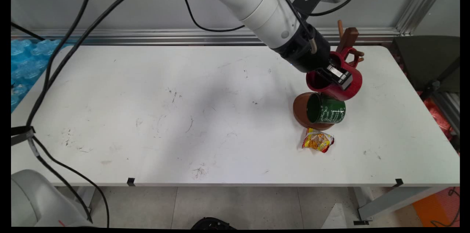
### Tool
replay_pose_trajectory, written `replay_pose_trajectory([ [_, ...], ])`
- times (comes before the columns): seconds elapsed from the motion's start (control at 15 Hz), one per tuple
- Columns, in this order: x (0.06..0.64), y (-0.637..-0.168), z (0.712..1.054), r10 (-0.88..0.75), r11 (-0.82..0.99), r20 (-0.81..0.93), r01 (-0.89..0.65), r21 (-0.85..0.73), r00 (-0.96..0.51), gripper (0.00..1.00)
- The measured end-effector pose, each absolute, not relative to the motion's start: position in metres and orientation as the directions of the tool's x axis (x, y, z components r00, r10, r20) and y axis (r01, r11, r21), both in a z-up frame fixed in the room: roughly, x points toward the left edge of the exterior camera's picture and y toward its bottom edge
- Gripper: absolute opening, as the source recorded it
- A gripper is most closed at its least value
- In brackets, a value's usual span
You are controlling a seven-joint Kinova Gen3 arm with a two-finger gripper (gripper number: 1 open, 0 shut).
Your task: Place the picked object on the table
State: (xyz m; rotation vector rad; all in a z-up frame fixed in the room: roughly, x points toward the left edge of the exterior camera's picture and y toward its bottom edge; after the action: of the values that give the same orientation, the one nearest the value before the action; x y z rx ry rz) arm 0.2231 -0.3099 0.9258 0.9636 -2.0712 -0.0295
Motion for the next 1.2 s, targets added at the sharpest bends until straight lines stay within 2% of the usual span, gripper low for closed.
replay_pose_trajectory([
  [0.53, 0.221, -0.298, 0.937, -0.634, 0.716, 0.688, -0.602, 0.353, -0.351, 0.0],
  [1.2, 0.212, -0.257, 0.957, -0.623, 0.751, 0.688, -0.533, 0.391, -0.373, 0.0],
])
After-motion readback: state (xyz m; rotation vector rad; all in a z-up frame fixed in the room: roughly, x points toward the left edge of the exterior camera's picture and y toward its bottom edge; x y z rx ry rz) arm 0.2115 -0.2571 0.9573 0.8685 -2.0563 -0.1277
